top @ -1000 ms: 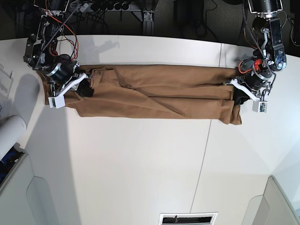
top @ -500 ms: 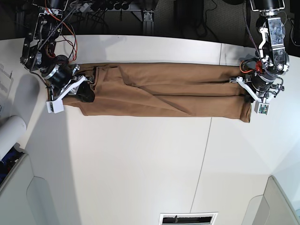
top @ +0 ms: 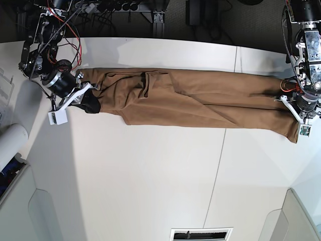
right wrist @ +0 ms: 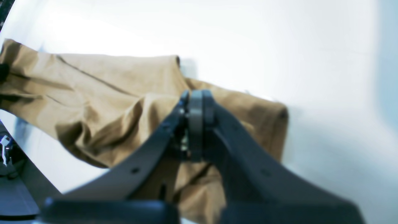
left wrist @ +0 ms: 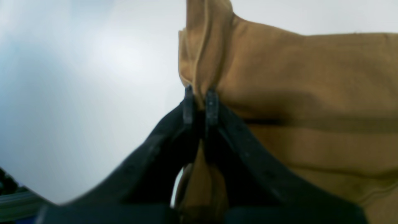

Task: Layout the t-shirt on the table in an organized manner, then fold the t-shirt properly
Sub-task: 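Fold the strip's end with the left gripper toward the right gripper, then press and flatten the folded strip with the left gripper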

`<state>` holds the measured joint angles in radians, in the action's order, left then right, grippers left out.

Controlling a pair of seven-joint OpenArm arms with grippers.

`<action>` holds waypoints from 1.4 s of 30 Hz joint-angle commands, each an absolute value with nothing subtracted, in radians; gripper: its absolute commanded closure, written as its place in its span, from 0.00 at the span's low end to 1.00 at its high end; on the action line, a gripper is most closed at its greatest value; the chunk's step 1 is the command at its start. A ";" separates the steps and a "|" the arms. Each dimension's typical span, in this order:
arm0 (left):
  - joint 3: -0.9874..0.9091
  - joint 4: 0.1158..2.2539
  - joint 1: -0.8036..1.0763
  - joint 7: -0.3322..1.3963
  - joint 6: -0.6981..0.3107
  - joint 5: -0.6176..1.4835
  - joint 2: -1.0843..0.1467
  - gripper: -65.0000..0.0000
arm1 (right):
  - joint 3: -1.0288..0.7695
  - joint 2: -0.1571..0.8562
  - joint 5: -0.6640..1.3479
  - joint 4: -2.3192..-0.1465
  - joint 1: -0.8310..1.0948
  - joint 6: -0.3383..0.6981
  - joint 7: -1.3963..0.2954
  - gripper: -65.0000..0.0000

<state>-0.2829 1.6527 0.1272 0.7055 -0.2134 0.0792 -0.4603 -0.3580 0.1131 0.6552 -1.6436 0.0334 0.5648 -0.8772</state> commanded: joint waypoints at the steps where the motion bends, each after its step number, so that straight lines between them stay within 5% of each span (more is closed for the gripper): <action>1: -0.289 1.690 0.120 0.707 -0.205 0.077 -0.477 1.00 | -0.360 0.118 0.673 -1.663 0.020 0.572 -0.860 1.00; 11: -0.093 1.934 0.122 0.865 -0.205 0.209 -0.430 1.00 | -0.360 0.118 0.673 -1.663 0.020 0.572 -0.860 1.00; 19: 0.128 1.933 0.114 0.835 -0.206 0.136 -0.234 1.00 | -0.360 0.118 0.673 -1.663 0.020 0.572 -0.860 1.00; 30: 0.158 1.842 0.117 0.835 -0.257 0.140 -0.099 1.00 | -0.360 0.118 0.673 -1.663 0.020 0.572 -0.852 1.00; 41: 0.159 1.842 0.117 0.838 -0.348 0.393 -0.097 0.62 | -0.378 0.118 0.673 -1.663 0.020 0.572 -0.800 1.00; 42: 0.159 1.842 0.117 0.838 -0.350 0.423 -0.097 0.58 | -0.390 0.118 0.673 -1.663 0.020 0.572 -0.801 0.89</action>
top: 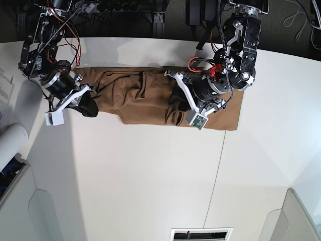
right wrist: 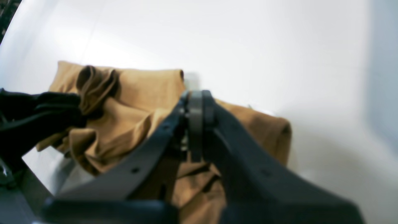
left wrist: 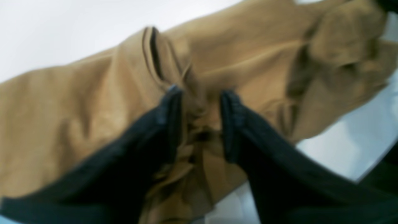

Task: Layout the t-shirt on the table in an organized manner, then fold the t-shirt properly
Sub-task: 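Press and flatten the folded strip with the left gripper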

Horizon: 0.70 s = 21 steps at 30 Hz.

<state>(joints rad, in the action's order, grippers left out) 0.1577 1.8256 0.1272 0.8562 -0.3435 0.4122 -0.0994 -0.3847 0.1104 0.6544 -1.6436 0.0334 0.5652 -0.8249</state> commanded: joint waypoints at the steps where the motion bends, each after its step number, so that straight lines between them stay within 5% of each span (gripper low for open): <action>1: 0.159 1.842 0.117 0.840 -0.352 0.448 -0.097 0.55 | -0.406 0.118 0.673 -1.663 0.020 0.572 -0.804 0.75; 3: 0.159 1.842 0.117 0.843 -0.341 0.461 -0.097 0.55 | -0.446 0.119 0.673 -1.663 0.020 0.573 -0.812 0.52; 5: 0.159 1.843 0.116 0.843 -0.326 0.474 -0.097 0.55 | -0.494 0.119 0.673 -1.663 0.020 0.573 -0.811 0.41; 14: 0.159 1.874 0.117 0.846 -0.482 0.725 -0.094 0.55 | -0.605 0.190 0.682 -1.643 0.026 0.572 -0.849 0.41; 21: 0.057 1.874 0.102 0.838 -0.484 0.715 -0.098 0.55 | -0.565 0.204 0.747 -1.526 0.031 0.583 -0.876 0.41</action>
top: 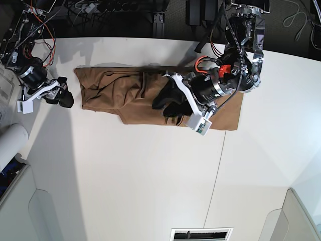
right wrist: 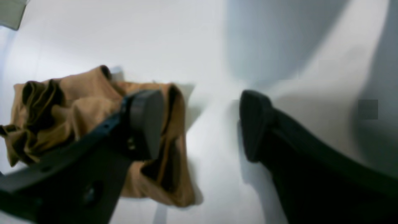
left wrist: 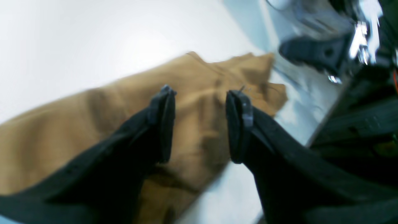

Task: Layout the t-shirt on the table in an organized manner, then fold the t-shirt properly
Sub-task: 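Press and flatten the folded strip with the left gripper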

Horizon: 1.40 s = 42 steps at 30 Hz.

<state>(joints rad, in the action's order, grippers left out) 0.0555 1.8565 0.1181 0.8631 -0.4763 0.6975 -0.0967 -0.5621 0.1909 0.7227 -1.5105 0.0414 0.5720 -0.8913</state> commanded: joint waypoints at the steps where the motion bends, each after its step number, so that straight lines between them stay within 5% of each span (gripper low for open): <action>1: 0.030 1.874 0.101 0.838 -0.484 0.715 -0.102 0.55 | -0.550 0.204 0.748 -1.509 0.031 0.583 -0.876 0.41; 14: -0.185 1.868 0.113 0.846 -0.487 0.659 -0.179 0.55 | -0.410 0.200 0.750 -1.452 0.031 0.583 -0.876 0.41; 30: -0.173 1.843 0.267 0.812 -0.498 0.610 -0.192 0.55 | -0.370 0.193 0.807 -1.452 0.030 0.584 -0.925 0.41; 42: 0.030 1.843 0.268 0.781 -0.525 0.601 -0.191 0.55 | -0.370 0.184 0.804 -1.452 0.031 0.584 -0.925 0.41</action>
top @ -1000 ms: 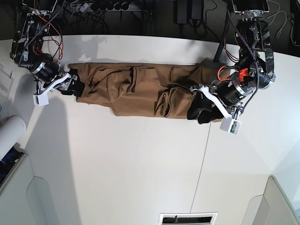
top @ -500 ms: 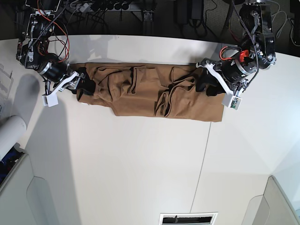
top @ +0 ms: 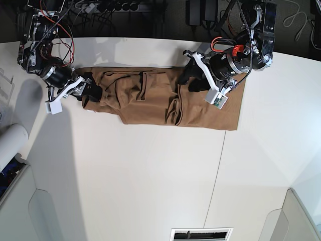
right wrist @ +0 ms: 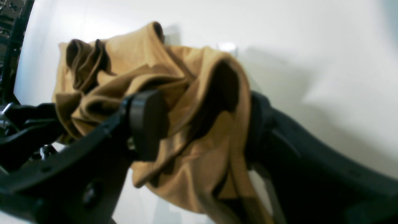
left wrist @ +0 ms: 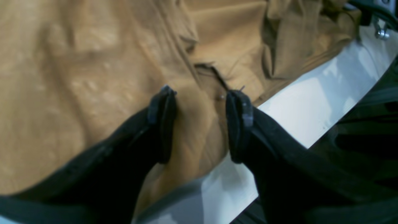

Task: Layout the t-shirt on the table in an organized manner, then fold the t-shirt properly
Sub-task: 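Press and flatten the folded strip with the left gripper, then grasp the strip's end with the right gripper and fold it over the bundle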

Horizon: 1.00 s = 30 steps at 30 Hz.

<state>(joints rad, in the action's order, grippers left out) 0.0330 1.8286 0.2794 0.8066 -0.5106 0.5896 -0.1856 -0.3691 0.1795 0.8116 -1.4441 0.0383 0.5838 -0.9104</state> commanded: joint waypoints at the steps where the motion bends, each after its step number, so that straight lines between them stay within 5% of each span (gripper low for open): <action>1: 0.029 1.843 0.266 0.782 -0.525 0.601 -0.192 0.55 | -0.369 0.181 0.804 -1.452 0.031 0.584 -0.925 0.41; 3: 0.012 1.852 0.262 0.781 -0.525 0.604 -0.192 0.55 | -0.369 0.179 0.804 -1.452 0.031 0.584 -0.925 0.50; 7: -0.038 1.909 0.263 0.783 -0.576 0.670 -0.192 0.55 | -0.369 0.179 0.804 -1.452 0.030 0.583 -0.925 0.91; 9: -0.067 1.948 0.263 0.784 -0.603 0.694 -0.192 0.55 | -0.369 0.180 0.804 -1.452 0.030 0.584 -0.922 1.00; 18: -0.233 2.015 0.267 0.791 -0.614 0.621 -0.203 0.55 | -0.380 0.212 0.767 -1.452 0.025 0.583 -0.916 1.00; 27: -0.311 1.848 0.269 0.759 -0.614 0.547 -0.202 0.55 | -0.428 0.298 0.771 -1.452 0.023 0.583 -0.918 1.00; 30: -0.311 1.803 0.269 0.730 -0.623 0.532 -0.202 0.69 | -0.428 0.319 0.770 -1.452 0.023 0.583 -0.918 1.00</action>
<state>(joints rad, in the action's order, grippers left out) -0.3080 1.7851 0.2745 0.7536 -0.6117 0.5140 -0.1944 -0.4206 0.2996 0.7547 -1.4395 0.0360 0.5800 -0.9333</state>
